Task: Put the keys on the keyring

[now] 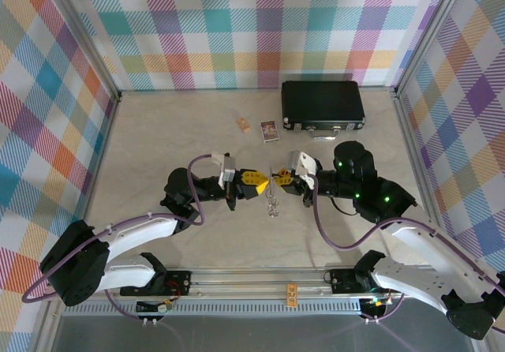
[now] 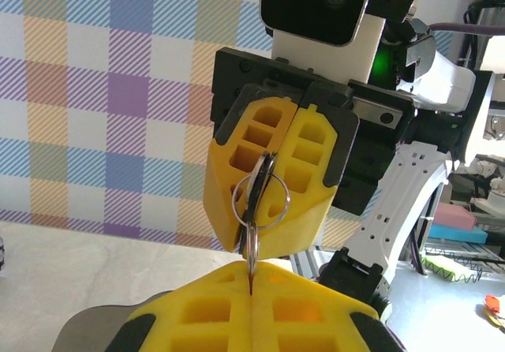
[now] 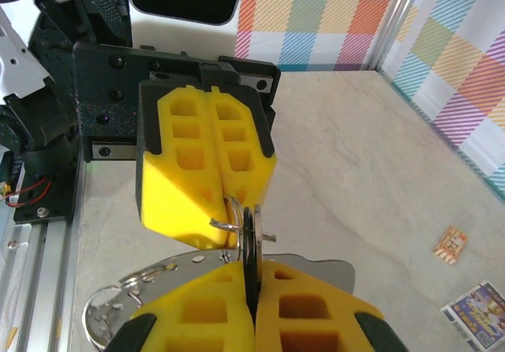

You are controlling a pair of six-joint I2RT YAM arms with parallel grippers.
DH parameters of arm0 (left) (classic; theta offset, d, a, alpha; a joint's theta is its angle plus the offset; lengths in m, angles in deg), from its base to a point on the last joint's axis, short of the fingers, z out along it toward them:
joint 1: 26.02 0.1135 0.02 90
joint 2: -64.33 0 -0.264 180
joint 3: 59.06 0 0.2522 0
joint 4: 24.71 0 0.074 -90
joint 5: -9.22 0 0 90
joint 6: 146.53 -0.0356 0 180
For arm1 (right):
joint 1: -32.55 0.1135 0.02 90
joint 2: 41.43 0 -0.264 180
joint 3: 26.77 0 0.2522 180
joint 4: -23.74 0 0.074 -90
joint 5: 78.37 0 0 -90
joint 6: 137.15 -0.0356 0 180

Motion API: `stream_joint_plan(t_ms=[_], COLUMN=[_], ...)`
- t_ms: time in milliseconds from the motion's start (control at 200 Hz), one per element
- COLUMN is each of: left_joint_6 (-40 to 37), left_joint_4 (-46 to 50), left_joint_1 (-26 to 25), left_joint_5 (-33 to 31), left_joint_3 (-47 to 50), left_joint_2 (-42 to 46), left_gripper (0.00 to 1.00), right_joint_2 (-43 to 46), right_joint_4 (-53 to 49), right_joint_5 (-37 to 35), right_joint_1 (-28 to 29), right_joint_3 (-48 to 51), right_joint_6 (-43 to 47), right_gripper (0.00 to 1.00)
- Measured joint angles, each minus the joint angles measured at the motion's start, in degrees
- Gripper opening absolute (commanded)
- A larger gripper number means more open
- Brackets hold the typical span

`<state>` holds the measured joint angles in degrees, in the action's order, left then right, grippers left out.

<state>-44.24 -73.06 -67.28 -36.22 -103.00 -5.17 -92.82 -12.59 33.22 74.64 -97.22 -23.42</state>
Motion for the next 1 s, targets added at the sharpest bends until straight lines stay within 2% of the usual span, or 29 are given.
stream_joint_plan(t_ms=[210, 265, 380, 480, 525, 680, 905, 930, 1000], left_joint_6=[-1.3, -1.7, -3.0, -4.1, -4.8, -7.9, -11.3, -11.6, -12.3], left_joint_4=[1.6, 2.3, 3.6, 5.7, 7.2, 11.7, 20.5, 21.3, 23.2], left_joint_1=[0.0, 0.0, 0.0, 0.0, 0.0, 0.0, 0.1, 0.1, 0.1], left_joint_5=[-0.2, -0.6, -1.8, -3.7, -4.7, -9.8, -21.1, -22.5, -26.6], left_joint_3=[0.0, 0.0, 0.0, 0.6, 0.8, 2.4, 5.0, 5.1, 5.6], left_joint_2=[0.8, 1.1, 2.0, 3.7, 4.9, 10.7, 22.4, 23.6, 26.8], left_gripper=[0.0, 0.21, 0.39, 0.41, 0.46, 0.76, 0.93, 1.0, 1.0], right_joint_2=[-0.4, -0.6, -1.2, -1.9, -2.4, -5.4, -13.0, -14.1, -17.3], right_joint_4=[-1.6, -2.0, -2.2, -2.2, -2.2, -2.0, 2.7, 3.7, 6.5], right_joint_5=[-1.1, -1.4, -2.3, -3.3, -3.7, -5.7, -8.6, -8.8, -9.0], right_joint_1=[0.0, 0.1, 0.1, 0.1, 0.1, 0.1, 0.1, 0.1, 0.1], right_joint_3=[-0.9, -1.0, -1.7, -2.6, -2.9, -3.4, -3.4, -3.4, -3.4], right_joint_6=[1.4, 1.8, 2.1, 2.3, 2.3, 2.3, 0.7, 0.4, -0.7], right_gripper=[0.0, 0.0, 0.0, 0.0, 0.0, 0.0, 0.0, 0.0, 0.0])
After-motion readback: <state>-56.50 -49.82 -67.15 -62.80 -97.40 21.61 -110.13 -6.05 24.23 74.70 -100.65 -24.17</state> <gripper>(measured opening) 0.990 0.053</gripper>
